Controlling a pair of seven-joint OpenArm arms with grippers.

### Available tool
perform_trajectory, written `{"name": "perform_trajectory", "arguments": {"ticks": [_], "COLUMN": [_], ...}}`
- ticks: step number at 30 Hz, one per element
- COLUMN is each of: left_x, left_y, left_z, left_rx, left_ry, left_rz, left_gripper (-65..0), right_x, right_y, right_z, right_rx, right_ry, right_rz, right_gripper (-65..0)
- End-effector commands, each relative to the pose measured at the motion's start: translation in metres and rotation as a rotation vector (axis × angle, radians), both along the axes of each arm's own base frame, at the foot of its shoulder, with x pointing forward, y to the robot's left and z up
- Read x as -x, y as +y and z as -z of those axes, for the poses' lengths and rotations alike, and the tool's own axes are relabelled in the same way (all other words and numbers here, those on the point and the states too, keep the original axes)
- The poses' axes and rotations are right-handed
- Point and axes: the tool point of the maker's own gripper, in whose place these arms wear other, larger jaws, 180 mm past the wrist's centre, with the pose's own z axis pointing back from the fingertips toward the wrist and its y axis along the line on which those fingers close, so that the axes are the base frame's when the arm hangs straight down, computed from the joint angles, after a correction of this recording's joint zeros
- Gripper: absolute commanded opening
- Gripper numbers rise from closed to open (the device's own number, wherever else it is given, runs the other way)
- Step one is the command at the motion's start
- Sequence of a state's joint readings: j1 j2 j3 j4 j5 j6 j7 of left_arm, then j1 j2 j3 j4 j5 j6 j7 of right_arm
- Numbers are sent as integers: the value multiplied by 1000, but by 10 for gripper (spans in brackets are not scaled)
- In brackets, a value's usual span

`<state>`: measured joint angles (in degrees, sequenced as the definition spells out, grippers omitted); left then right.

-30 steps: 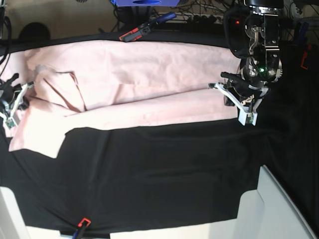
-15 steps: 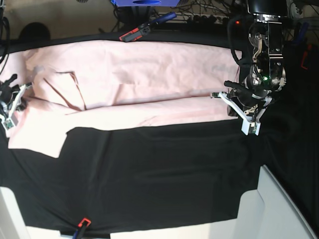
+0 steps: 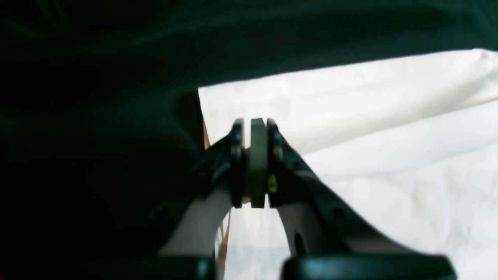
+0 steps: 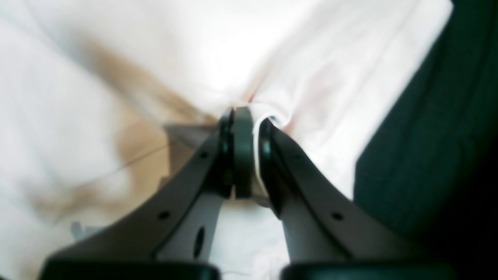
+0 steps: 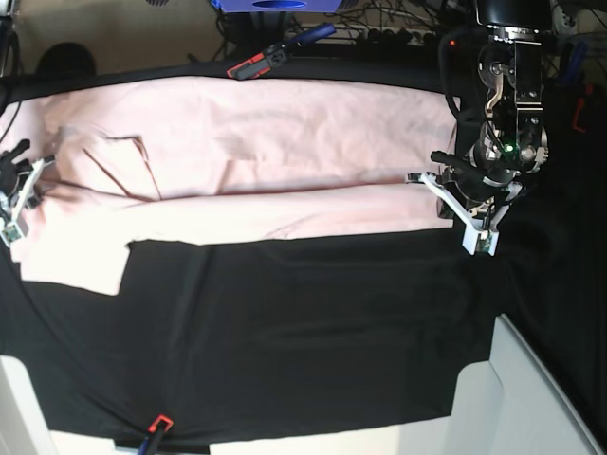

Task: Fold the T-shirt properly
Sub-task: 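Lift the held edge and fold it toward the collar with both grippers, then lay the folded edge down and smooth it with both grippers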

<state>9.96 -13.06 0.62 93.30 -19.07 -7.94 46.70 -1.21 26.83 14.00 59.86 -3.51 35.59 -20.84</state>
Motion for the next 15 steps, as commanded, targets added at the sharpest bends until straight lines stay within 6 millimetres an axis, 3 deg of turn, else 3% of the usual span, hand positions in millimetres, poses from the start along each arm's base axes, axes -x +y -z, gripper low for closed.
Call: {"name": "perform_trajectory", "arguments": {"ticks": [1,7,15], "left_x": [-8,-9,-9], "left_y": [3,-10,-3], "left_z": [-11,-8,-8], "left_rx": [-18,-40,-94], "left_ry": [-41,-23,-22], "left_rz": [11,93,96], "left_gripper": [-650,-650,-650], "right_x": [-10,-8,-1], "right_y": [-19,-22,-21], "right_z": [-17,-15,-11], "right_rx": [48,71,70], "right_ry": [-41,-29,-14], "right_rz": [10,11,11], "right_gripper": [-650,-650,-650]}}
